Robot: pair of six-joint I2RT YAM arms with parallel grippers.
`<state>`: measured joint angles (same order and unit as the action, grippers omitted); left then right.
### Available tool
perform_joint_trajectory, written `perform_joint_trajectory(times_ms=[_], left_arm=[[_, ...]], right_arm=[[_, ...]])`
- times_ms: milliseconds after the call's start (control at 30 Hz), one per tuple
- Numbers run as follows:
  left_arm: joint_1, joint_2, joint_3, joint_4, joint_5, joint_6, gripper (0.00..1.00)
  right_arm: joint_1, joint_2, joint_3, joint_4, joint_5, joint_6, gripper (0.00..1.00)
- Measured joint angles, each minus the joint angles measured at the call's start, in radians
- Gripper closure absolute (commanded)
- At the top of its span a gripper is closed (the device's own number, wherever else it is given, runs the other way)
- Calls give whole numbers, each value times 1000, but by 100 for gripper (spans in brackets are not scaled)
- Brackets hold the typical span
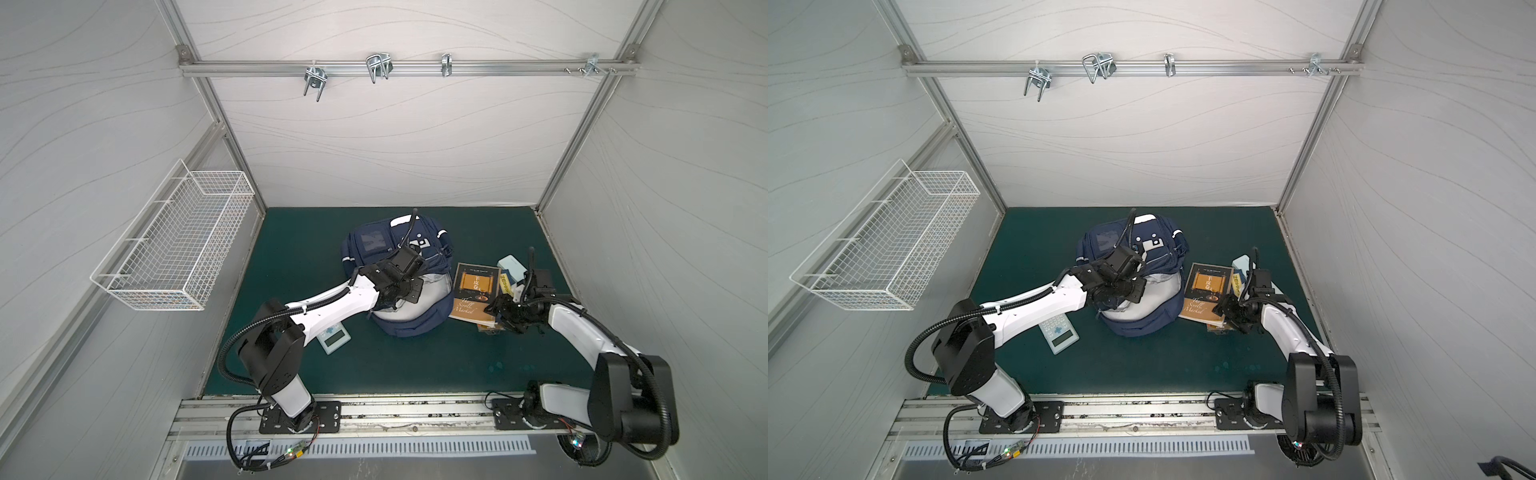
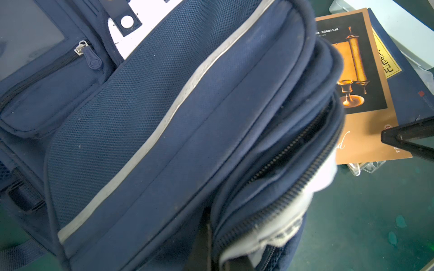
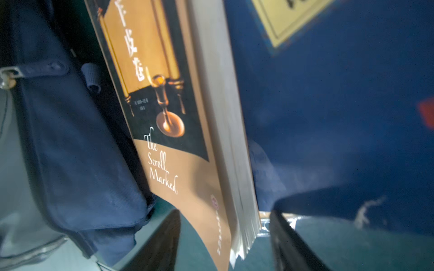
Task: Pack books, pencil case, and school supplies into a backpack
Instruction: Pick up the book.
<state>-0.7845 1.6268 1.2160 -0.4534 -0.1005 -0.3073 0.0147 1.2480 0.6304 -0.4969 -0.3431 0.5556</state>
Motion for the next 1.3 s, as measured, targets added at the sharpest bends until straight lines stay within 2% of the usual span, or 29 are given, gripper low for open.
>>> perform_joint_trajectory(times_ms=[133, 233, 267, 733, 767, 833, 867, 900, 1033, 1300], left_arm=[[0, 0, 0, 0, -1, 0, 100], [0, 0, 0, -1, -6, 1, 100], [0, 0, 0, -2, -11, 3, 100], [-1, -13, 10, -47, -138, 25, 100], [-1, -14, 10, -46, -140, 25, 100], [-2, -15, 10, -47, -143, 26, 100], [-2, -15, 10, -47, -143, 26, 100], [-2, -15, 10, -47, -143, 26, 100], [-2, -15, 10, -47, -143, 26, 100], [-2, -16, 10, -47, -142, 27, 100]], right_arm=[[7, 19, -2, 16, -1, 0, 76], [21, 23, -6, 16, 13, 1, 97], [28, 22, -6, 15, 18, 1, 100], [218, -68, -76, -19, 92, 67, 100], [220, -76, -72, -34, 97, 68, 87], [216, -93, -47, -68, 108, 70, 52], [209, -102, -27, -85, 116, 68, 41], [200, -109, -6, -97, 122, 67, 22], [160, -120, 24, -88, 119, 68, 20], [144, -90, -143, 37, -9, 130, 34]])
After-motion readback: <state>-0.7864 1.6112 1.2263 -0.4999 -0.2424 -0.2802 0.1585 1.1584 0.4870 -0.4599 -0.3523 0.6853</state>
